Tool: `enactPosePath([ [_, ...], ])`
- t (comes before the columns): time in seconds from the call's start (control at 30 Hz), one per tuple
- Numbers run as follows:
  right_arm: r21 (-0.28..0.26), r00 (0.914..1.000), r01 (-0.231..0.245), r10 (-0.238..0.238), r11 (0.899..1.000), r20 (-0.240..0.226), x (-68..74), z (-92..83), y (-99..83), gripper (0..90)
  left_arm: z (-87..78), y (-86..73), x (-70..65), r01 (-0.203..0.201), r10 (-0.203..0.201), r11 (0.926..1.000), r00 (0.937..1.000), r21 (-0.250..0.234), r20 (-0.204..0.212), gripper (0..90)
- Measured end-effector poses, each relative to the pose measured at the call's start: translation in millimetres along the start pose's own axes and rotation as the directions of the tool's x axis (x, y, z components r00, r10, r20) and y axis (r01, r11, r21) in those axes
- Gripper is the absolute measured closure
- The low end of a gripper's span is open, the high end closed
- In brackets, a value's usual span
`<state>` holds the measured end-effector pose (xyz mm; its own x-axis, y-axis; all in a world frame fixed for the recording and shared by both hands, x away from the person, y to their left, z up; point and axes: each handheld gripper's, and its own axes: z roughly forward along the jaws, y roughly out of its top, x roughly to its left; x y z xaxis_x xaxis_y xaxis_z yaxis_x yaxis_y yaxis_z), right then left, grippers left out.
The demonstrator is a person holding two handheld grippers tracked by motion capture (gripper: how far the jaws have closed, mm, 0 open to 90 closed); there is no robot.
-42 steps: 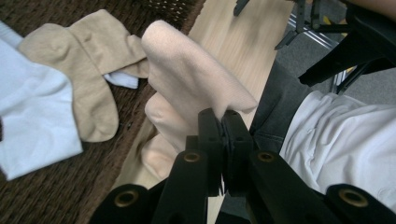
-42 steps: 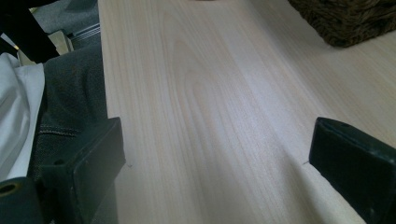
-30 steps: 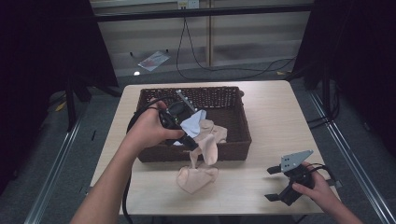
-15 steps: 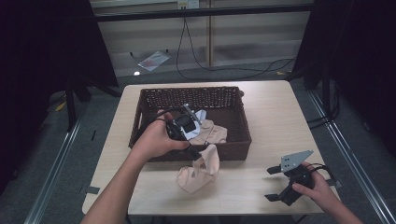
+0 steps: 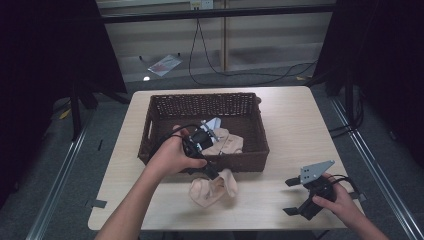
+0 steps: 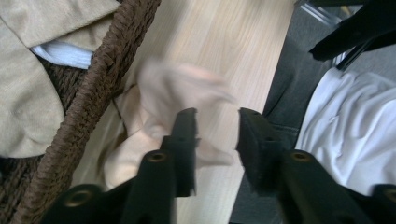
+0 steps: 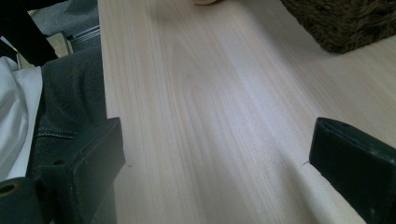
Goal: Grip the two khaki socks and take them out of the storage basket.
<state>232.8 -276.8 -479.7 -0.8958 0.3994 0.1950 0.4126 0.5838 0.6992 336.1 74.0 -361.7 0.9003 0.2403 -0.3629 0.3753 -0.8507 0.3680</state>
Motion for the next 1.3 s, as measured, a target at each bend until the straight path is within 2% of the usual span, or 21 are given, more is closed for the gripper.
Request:
enactPosePath([
  [0.03,0.001,1.0000,0.000,0.000,1.000,0.000,-0.5,0.5,0.7,3.1,0.1,-0.9,1.0,0.002,-0.002,1.0000,1.0000,0.000,-0.007,51.5],
  [0.1,0.001,1.0000,-0.003,0.003,1.000,-0.001,-0.4,0.7,0.9,3.0,1.3,-2.6,0.2,0.007,-0.007,1.0000,0.9998,-0.004,-0.017,46.2],
  [0.13,0.001,1.0000,0.001,-0.001,1.000,-0.003,-0.7,0.8,0.9,3.0,0.8,-3.6,0.7,-0.005,0.006,0.9998,0.9997,0.017,-0.023,40.8],
  [0.17,0.001,1.0000,0.001,-0.001,1.000,-0.003,-0.7,0.8,0.9,3.0,1.9,-5.2,0.6,-0.002,0.003,0.9999,0.9994,0.011,-0.034,40.8],
  [0.2,0.008,1.0000,0.007,-0.007,1.000,0.000,-0.4,1.0,0.2,3.1,2.6,-7.7,0.4,0.014,-0.013,0.9998,0.9989,0.016,-0.046,31.0],
  [0.3,-0.002,1.0000,0.001,-0.001,1.000,-0.001,0.0,-0.1,0.5,3.1,4.6,-11.0,0.8,0.013,-0.012,0.9999,0.9985,0.001,-0.054,22.3],
  [0.37,-0.004,1.0000,0.001,-0.001,1.000,0.003,-0.1,-0.5,0.6,3.1,5.4,-13.7,0.8,0.005,-0.004,1.0000,0.9983,0.003,-0.059,19.9],
  [0.4,-0.003,1.0000,0.000,0.000,1.000,0.004,-0.2,-0.6,0.6,3.1,6.7,-15.8,0.0,0.004,-0.004,1.0000,0.9973,-0.005,-0.074,19.9],
  [0.43,-0.001,1.0000,0.002,-0.002,1.000,0.003,0.0,0.0,0.6,3.1,7.0,-17.1,-0.5,0.003,-0.003,1.0000,0.9971,-0.006,-0.076,16.8],
  [0.57,0.002,1.0000,0.001,-0.001,1.000,0.002,0.6,0.2,0.9,3.1,8.1,-23.6,-1.7,-0.014,0.011,0.9995,0.9961,-0.027,-0.087,13.3],
  [0.73,0.001,1.0000,0.002,-0.002,1.000,0.003,0.6,0.2,1.0,3.1,13.4,-32.1,-1.8,-0.012,0.005,0.9979,0.9947,-0.064,-0.103,11.6],
  [0.87,-0.001,1.0000,0.003,-0.003,1.000,0.005,0.5,-0.3,0.9,3.1,18.1,-38.6,-2.7,-0.022,0.015,0.9977,0.9928,-0.064,-0.119,10.8],
  [1.03,0.004,1.0000,0.002,-0.002,1.000,0.003,0.7,0.0,0.8,3.1,23.8,-44.1,-3.7,-0.034,0.025,0.9970,0.9926,-0.069,-0.118,10.6],
  [1.23,0.006,1.0000,0.000,0.000,1.000,0.007,0.9,0.1,0.7,3.1,36.6,-53.4,-5.6,-0.033,0.021,0.9931,0.9938,-0.112,-0.109,10.1],
  [1.27,0.006,1.0000,0.000,0.000,1.000,0.007,0.9,0.1,0.7,3.1,38.0,-54.6,-4.9,-0.044,0.033,0.9933,0.9938,-0.107,-0.106,10.1],
  [1.3,0.006,1.0000,0.000,0.000,1.000,0.007,1.0,0.3,0.7,3.1,41.9,-57.3,-4.8,-0.036,0.024,0.9925,0.9942,-0.117,-0.105,10.1],
])
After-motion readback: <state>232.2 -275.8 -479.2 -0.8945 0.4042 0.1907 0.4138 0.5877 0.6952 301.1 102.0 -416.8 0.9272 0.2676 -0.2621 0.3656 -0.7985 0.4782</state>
